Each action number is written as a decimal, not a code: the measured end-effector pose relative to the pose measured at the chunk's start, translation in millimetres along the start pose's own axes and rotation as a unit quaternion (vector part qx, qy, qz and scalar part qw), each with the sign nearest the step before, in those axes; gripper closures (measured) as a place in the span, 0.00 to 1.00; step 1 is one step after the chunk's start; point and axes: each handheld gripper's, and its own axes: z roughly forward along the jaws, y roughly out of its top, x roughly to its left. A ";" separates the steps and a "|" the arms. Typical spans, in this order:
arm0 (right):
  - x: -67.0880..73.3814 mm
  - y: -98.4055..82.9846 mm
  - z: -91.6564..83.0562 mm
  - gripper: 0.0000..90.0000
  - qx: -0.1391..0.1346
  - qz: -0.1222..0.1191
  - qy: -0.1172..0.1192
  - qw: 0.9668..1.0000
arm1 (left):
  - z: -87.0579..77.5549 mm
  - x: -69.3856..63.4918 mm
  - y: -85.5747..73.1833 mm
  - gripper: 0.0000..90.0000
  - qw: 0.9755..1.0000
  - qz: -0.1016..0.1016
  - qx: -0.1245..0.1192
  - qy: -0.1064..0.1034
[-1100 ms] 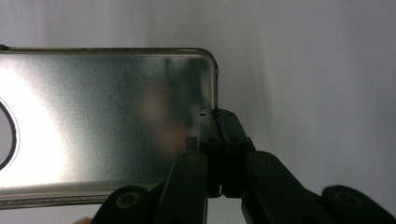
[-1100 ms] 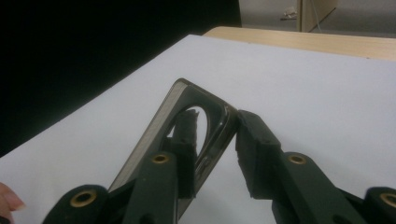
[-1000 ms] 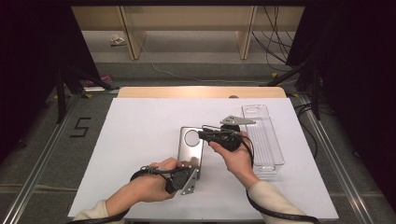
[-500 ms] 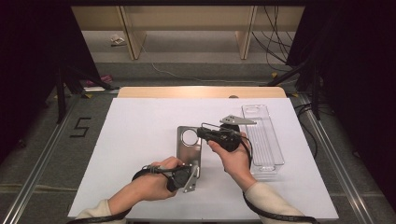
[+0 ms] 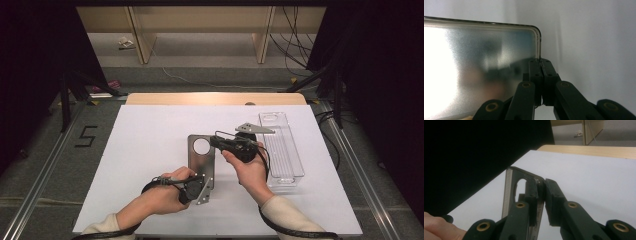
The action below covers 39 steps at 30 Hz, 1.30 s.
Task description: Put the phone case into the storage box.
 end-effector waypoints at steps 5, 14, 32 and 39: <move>0.7 1.0 -1.7 0.91 -0.007 0.001 -0.002 1.000 | -1.2 1.8 -0.8 0.97 1.000 -0.008 -0.004 0.005; -0.2 4.3 -5.6 0.91 -0.017 -0.006 -0.010 1.000 | -1.7 2.4 -2.3 0.93 0.998 -0.044 -0.042 0.004; -9.9 7.0 -11.2 0.92 -0.021 -0.020 -0.042 0.999 | -34.7 11.0 -26.8 0.79 0.973 -0.155 -0.171 0.032; -10.5 11.0 -15.6 0.91 -0.026 -0.028 -0.046 0.998 | -40.9 15.3 -50.6 0.63 0.951 -0.226 -0.206 0.042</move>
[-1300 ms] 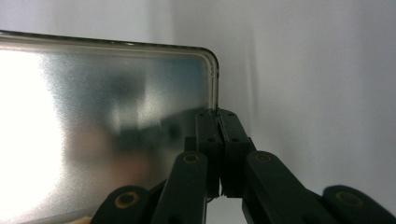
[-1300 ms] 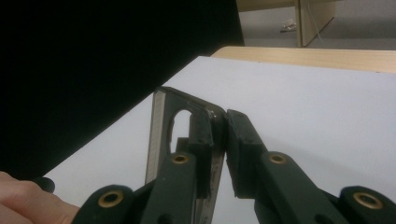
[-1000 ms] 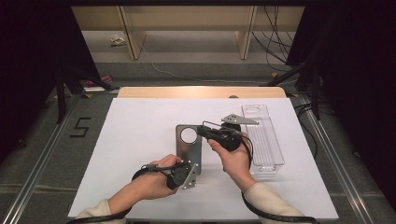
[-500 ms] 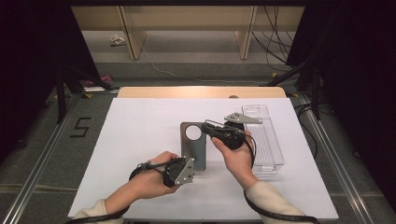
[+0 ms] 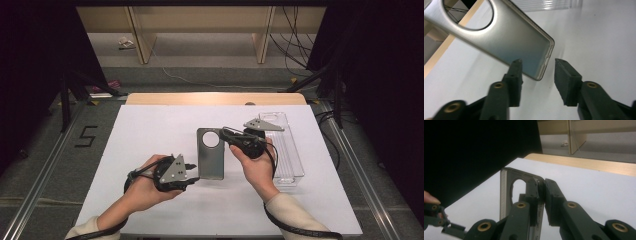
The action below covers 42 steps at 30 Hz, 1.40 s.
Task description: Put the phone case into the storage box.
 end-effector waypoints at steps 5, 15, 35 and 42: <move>-0.6 1.9 -1.9 0.91 -0.002 -0.002 0.001 1.000 | -8.4 5.4 -8.6 0.49 0.998 -0.052 -0.028 0.009; -0.9 5.2 -4.7 0.91 -0.005 -0.005 0.001 1.000 | -20.8 12.4 -20.0 0.25 0.987 -0.137 -0.088 0.015; -7.1 16.4 -16.0 0.91 -0.024 -0.012 -0.013 1.000 | -37.8 22.8 -42.9 0.17 0.968 -0.204 -0.113 0.092; -8.4 19.5 -18.6 0.91 -0.027 -0.017 -0.017 0.999 | -36.4 24.7 -45.6 0.17 0.967 -0.208 -0.108 0.101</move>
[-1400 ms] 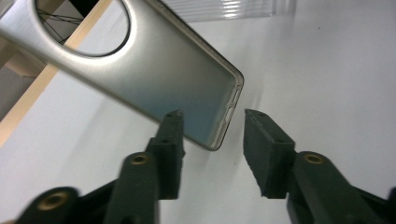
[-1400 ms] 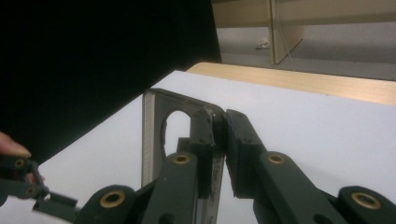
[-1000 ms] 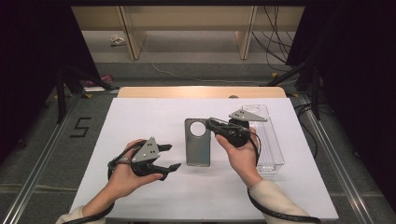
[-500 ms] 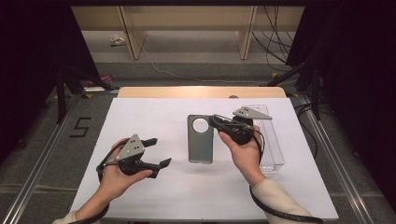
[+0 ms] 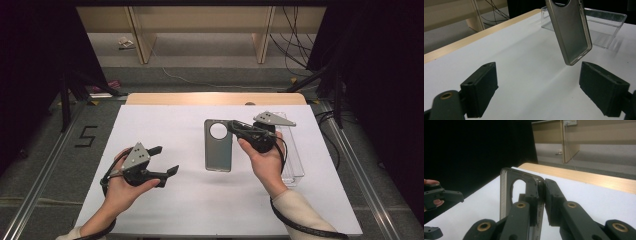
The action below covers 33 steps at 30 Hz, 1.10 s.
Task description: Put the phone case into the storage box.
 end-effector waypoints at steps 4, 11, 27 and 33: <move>-0.2 0.9 -0.6 0.91 -0.001 -0.002 0.000 1.000 | 0.7 0.8 -0.7 0.17 1.000 -0.001 0.004 0.001; -2.2 2.2 -1.0 0.91 0.003 -0.007 0.002 1.000 | 1.4 2.1 -1.5 0.17 1.000 -0.004 0.005 0.002; -10.3 8.3 -8.1 0.91 -0.003 -0.008 0.003 1.000 | 1.3 4.7 -2.6 0.17 1.000 -0.012 0.005 0.007; -12.9 11.1 -11.3 0.91 -0.006 -0.013 0.001 1.000 | 1.8 5.1 -3.1 0.17 1.000 -0.013 0.006 0.005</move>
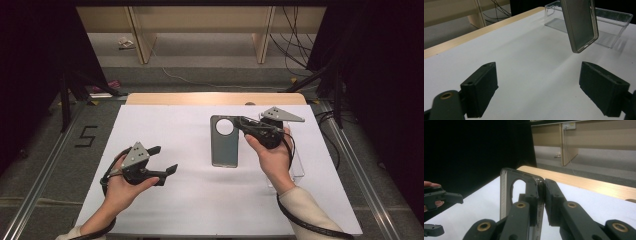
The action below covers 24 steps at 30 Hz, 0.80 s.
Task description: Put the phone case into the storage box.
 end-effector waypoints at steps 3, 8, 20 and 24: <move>-0.8 1.0 -1.1 0.91 0.001 -0.004 -0.002 1.000 | 0.0 0.4 -0.2 0.17 1.000 -0.001 -0.001 0.000; -3.2 3.1 -3.2 0.91 0.000 -0.003 -0.001 1.000 | 0.3 0.8 -0.6 0.17 1.000 -0.001 0.001 0.000; -11.0 8.5 -8.7 0.91 0.004 -0.006 -0.003 1.000 | 0.1 1.2 -0.4 0.17 1.000 -0.004 -0.002 0.000; -13.1 9.7 -10.1 0.91 0.008 -0.010 -0.001 1.000 | 0.2 1.2 -0.5 0.17 1.000 -0.005 -0.001 0.000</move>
